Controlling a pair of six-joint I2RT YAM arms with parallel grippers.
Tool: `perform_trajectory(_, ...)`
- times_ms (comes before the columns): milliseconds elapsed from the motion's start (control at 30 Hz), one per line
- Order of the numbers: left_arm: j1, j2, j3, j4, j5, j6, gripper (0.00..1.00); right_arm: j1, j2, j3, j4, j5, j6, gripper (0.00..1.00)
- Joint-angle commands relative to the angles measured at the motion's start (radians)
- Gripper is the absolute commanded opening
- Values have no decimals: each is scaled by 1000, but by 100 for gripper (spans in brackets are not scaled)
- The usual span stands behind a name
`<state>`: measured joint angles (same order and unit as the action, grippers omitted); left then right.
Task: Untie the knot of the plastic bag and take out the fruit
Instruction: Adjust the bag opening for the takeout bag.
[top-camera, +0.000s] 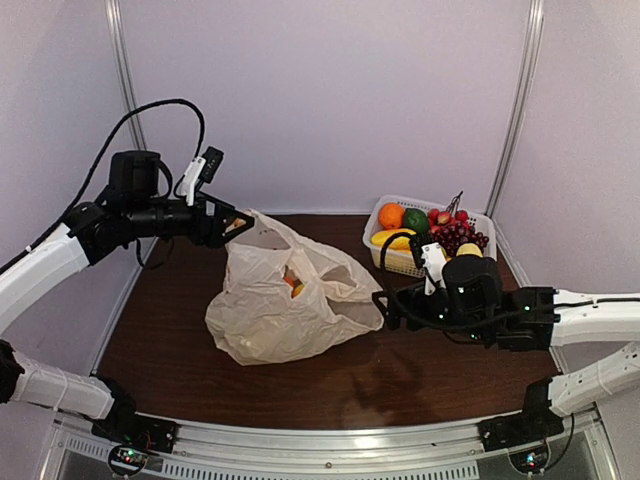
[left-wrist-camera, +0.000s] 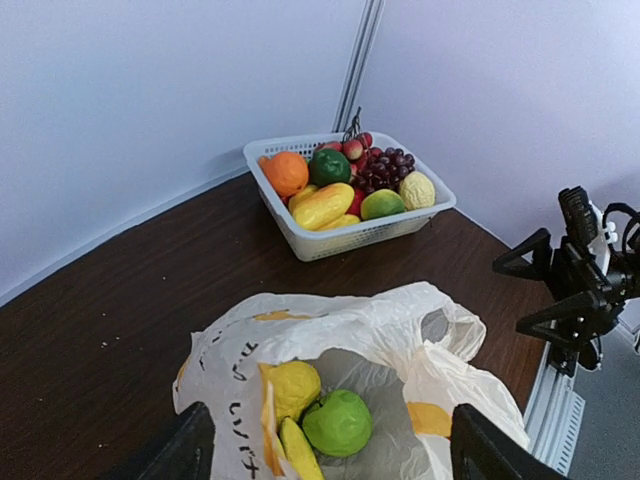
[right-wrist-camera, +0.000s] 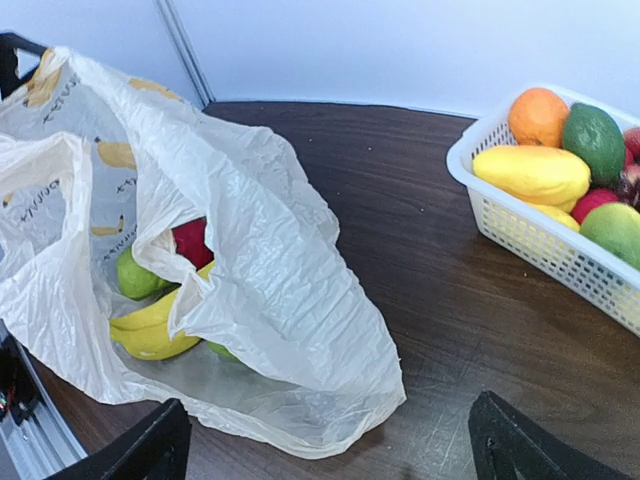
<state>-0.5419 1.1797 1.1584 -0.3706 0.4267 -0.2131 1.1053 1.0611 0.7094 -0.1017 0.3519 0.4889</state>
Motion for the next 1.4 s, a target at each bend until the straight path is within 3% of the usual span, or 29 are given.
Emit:
perform_trajectory(0,-87,-46,75,-76,-137,41,83,-15,91,97,-107,-95,-197,100)
perform_trajectory(267,-353,39,176,-221,-296,107,84,-24,206,185,-74,-145,-276,100)
perform_trajectory(333,-397,61,176,-222,-301,128,90,-43,222,187,-45,-151,-250,100)
perform_trajectory(533,-443,156,217,-295,-406,155,91,-96,261,182,51,-197,-201,100)
perform_trajectory(633,-453,173,217,-301,-548,153,91,-117,290,197,62,-198,-196,100)
perform_trajectory(733,-461,175,208,-302,-556,153,88,-143,328,217,59,-197,-185,98)
perform_trajectory(800,-465,174,194,-304,-556,148,80,-158,345,225,72,-204,-179,91)
perform_trajectory(900,-465,168,166,-315,-555,135,61,-176,364,239,93,-218,-174,74)
perform_trajectory(1133,-466,130,68,-356,-558,99,22,-226,391,296,85,-198,-91,13)
perform_trajectory(1233,-465,98,14,-363,-533,83,11,-263,382,293,88,-183,-40,0)
perform_trajectory(1367,-466,42,-44,-363,-429,116,4,-325,364,268,96,-174,32,0)
